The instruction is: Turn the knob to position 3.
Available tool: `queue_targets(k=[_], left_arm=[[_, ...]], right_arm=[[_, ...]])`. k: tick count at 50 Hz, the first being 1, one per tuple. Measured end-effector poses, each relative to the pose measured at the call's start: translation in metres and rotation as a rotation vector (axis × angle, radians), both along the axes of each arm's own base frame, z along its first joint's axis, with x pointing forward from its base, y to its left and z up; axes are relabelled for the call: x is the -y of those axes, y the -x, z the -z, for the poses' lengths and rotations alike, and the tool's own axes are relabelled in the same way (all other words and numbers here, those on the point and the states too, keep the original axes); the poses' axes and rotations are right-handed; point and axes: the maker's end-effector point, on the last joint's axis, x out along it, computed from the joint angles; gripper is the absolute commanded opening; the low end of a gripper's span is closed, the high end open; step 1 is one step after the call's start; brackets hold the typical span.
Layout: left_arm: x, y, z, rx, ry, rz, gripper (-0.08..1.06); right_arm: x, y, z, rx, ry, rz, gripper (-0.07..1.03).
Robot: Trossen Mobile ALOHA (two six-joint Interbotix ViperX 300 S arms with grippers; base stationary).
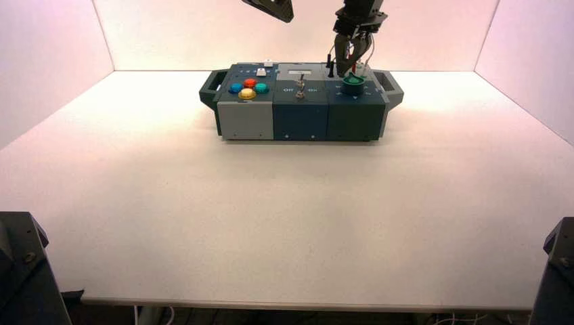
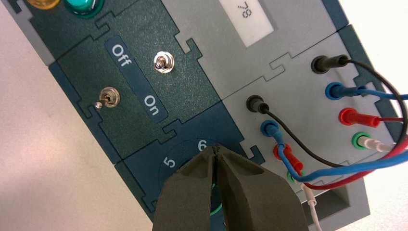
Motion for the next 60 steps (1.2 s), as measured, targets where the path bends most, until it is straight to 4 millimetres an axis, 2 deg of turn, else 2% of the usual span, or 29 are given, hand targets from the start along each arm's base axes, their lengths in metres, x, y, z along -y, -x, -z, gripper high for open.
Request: queue_targets(k=[17,60], left_arm=[[0.0,0.0,0.0,0.001,-0.001,0.001,-0.03],[-0.001,0.002,0.0,-0.001,-0.002,0.006,-0.03]], right_arm=[[0.004,-0.008,-0.004,0.035,0.022,-0.011,-0.02],[0.018,-0.008,-0.001,0.042,0.105,-0.051,-0.02]])
